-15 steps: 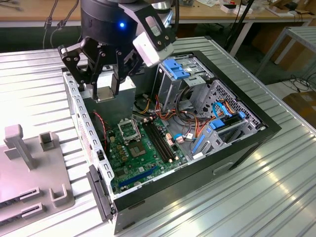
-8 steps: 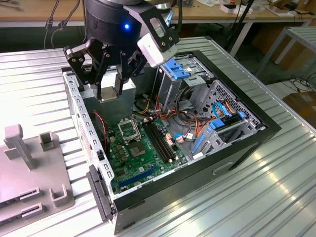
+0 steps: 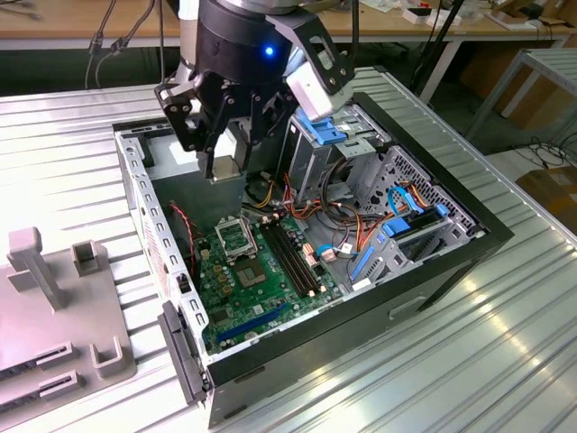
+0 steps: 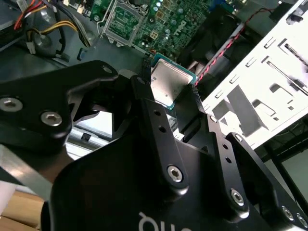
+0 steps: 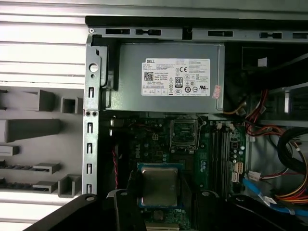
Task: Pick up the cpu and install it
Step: 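Pick up the cpu and move it towards the insertion slot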
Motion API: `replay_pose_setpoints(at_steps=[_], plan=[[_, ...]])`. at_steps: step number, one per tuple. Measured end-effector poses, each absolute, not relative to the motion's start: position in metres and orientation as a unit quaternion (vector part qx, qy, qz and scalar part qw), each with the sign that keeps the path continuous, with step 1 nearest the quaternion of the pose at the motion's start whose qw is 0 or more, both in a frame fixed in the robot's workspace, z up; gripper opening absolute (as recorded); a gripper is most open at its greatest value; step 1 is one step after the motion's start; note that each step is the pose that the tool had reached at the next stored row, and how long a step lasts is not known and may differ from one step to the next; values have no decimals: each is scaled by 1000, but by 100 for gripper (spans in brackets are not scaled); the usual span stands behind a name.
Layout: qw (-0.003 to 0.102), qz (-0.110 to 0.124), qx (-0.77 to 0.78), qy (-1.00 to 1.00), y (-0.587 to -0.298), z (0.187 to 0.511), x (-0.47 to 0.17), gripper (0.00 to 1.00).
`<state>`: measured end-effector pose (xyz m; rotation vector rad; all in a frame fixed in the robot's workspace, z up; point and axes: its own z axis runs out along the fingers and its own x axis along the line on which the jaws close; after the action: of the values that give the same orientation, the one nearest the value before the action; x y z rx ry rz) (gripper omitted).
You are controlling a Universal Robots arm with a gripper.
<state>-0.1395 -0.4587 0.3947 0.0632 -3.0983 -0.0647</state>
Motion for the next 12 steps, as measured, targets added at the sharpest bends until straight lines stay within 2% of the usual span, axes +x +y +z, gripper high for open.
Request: replay_pose_setpoints(at_steps=[12], plan=[[21, -21, 20, -999, -459, 393, -121, 45]])
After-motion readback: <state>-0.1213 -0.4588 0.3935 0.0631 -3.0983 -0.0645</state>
